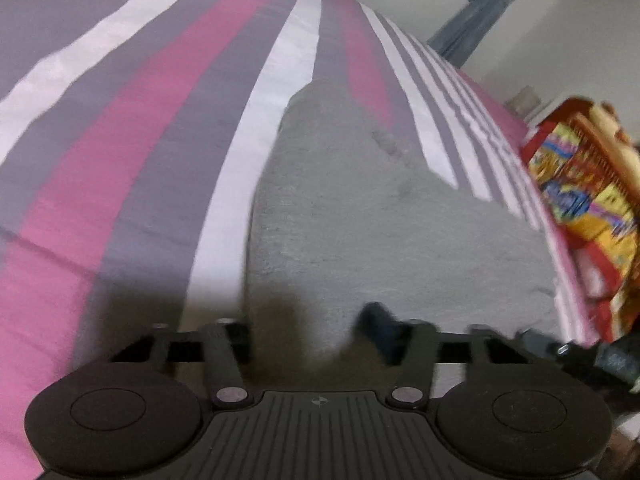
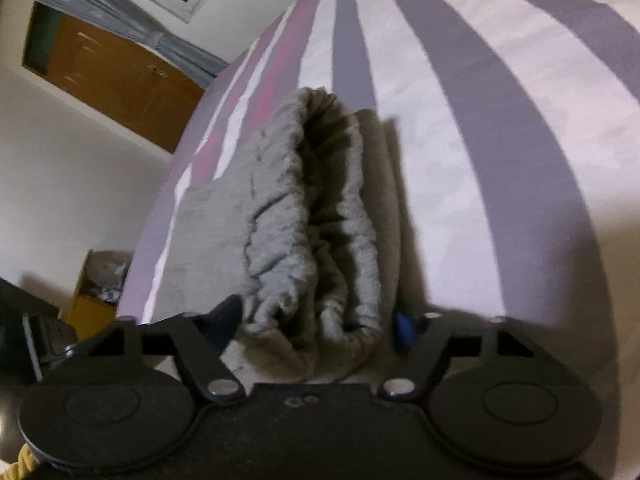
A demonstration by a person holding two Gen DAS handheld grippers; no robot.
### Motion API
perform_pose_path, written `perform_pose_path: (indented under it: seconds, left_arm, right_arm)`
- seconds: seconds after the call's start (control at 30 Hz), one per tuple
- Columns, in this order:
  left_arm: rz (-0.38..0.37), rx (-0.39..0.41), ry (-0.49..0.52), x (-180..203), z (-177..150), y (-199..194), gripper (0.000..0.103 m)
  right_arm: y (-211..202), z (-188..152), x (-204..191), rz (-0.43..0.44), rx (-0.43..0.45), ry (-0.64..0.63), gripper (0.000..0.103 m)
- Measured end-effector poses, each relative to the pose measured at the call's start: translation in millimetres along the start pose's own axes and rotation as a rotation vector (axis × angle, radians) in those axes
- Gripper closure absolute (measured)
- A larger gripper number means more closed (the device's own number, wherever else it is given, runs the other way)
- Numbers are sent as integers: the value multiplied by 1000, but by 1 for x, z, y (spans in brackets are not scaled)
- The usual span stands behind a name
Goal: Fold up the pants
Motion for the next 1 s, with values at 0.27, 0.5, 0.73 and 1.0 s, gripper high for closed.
perform_pose_path:
  seconds: [0.27, 0.5, 0.73, 1.0]
  left_arm:
    - [25, 21, 57, 16, 2, 4, 76]
    - [34, 109, 77, 39, 9, -19, 78]
    - [-43, 199, 102, 83, 50, -50, 79]
    - [-38, 276, 137, 120, 128, -40, 78]
  right_arm:
    - [6, 4, -7, 14, -24, -34, 41]
    - [-12, 16, -32, 48, 74, -51, 53]
    - [-34, 60, -80, 139, 168, -121, 53]
    - [-36, 139, -82, 151, 251, -149, 53]
Point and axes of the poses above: each gripper's, at about its wrist camera, not at the fingertips, and y roughly the way its jaws point, x to its right, z to its top, the point moved 9 cm from there along y, roughly the way its jaws point, and after that the axes turned 6 degrees about -y, right-handed, at the moved point
